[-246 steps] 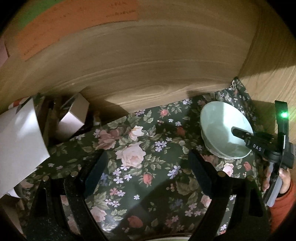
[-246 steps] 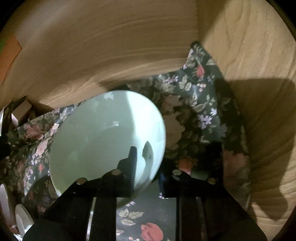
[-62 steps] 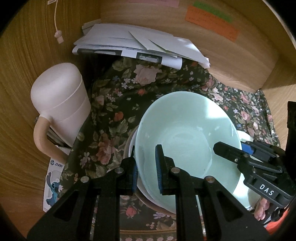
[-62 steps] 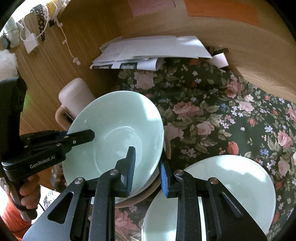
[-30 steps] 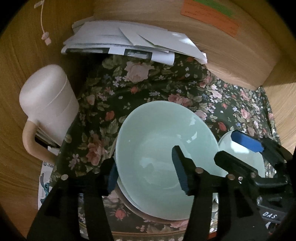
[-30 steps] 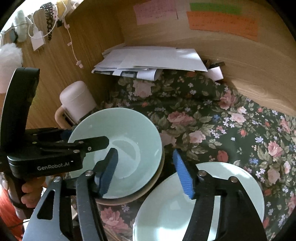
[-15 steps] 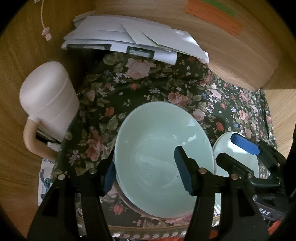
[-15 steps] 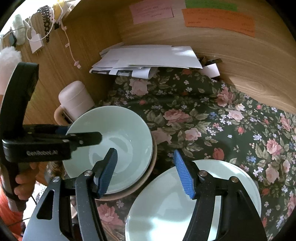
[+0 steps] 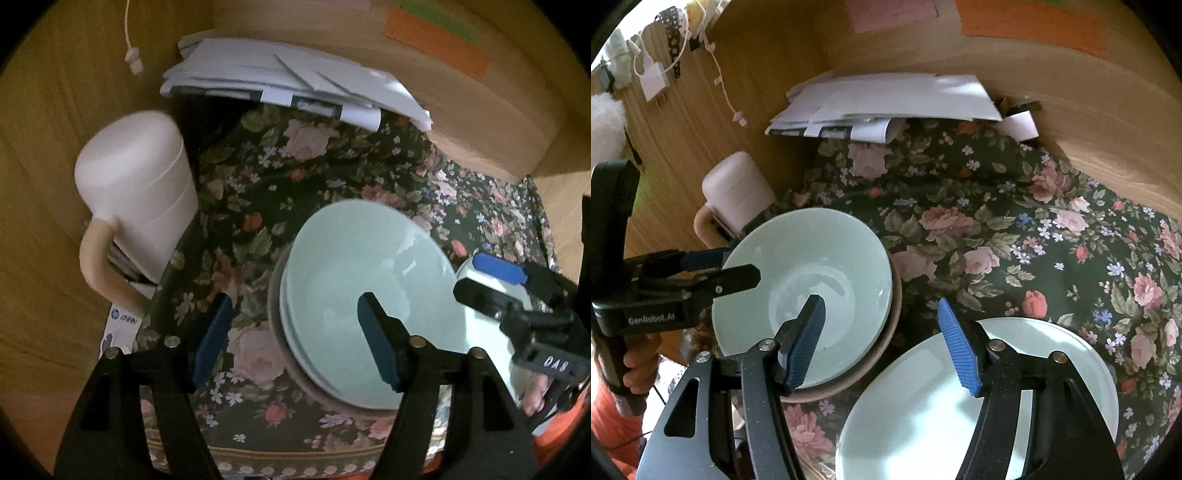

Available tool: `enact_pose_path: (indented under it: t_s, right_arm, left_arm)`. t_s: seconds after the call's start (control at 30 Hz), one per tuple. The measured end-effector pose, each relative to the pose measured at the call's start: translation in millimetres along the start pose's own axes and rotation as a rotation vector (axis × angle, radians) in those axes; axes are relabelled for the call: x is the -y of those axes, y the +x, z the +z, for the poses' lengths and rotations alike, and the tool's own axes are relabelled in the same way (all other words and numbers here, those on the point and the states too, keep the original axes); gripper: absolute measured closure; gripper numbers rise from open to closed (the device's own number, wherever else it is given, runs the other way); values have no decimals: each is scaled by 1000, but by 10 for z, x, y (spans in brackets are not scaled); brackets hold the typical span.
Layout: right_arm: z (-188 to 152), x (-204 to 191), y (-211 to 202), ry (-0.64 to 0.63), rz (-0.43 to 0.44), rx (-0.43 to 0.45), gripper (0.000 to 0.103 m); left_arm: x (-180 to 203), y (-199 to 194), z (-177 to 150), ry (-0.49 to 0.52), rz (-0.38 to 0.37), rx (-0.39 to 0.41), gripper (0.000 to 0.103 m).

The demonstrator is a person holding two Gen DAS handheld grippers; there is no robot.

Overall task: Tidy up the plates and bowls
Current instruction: 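Lower the mint green bowl into the white bowl with the left tool, then hold the mint green bowl rim with the left tool and settle it down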

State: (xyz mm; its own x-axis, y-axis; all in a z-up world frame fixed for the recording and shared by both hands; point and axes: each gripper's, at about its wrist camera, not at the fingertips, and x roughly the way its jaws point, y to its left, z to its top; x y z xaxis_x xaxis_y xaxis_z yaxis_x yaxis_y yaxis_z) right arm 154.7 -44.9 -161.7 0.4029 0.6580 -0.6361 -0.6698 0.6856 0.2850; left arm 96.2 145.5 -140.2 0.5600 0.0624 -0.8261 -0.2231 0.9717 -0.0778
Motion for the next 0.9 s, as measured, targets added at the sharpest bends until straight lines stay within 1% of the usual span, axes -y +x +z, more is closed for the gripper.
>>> enact_pose_path:
  t_s: [0.2,0.3,0.4,0.43,0.47,0.57,0.63,0.7,0.73,0.77,0.9]
  right_arm:
    - [-8,-64,170,-16,16,-64,43]
    - [-24,-90,254,-24,21,-96,43]
    - [-17,-99,308,-14,35,-110,47]
    - [-9,-105,326,-12,44,-118,50]
    - [-3,-109,338,-8,44,-123,51]
    - [14,-111,371,-4,42,-134,52]
    - [18,-101,408,9,54,-152,54]
    - [23,-102,469,12,59,-174,57]
    - [16,-104,510,15,61,-192,58]
    - [18,-108,535,15,62,-199,59]
    - [41,-154,605,3,45,-209,59]
  left_arm:
    - [-57,164,-122,-8,-58,-48,33]
    - [-78,238,-146,-10,-75,-63,33]
    - [-96,292,-143,-14,-98,-72,33]
    - [-101,301,-142,-15,-108,-75,33]
    - [-106,310,-141,-18,-116,-76,33]
    - [-105,324,-154,-12,-146,-72,38]
    - [-96,340,-161,-9,-165,-74,43]
    - [-68,371,-173,-2,-186,-87,51]
    - [-56,389,-176,-2,-193,-96,53]
    - [-45,403,-180,-2,-197,-103,55]
    - [-52,419,-177,-10,-201,-95,55]
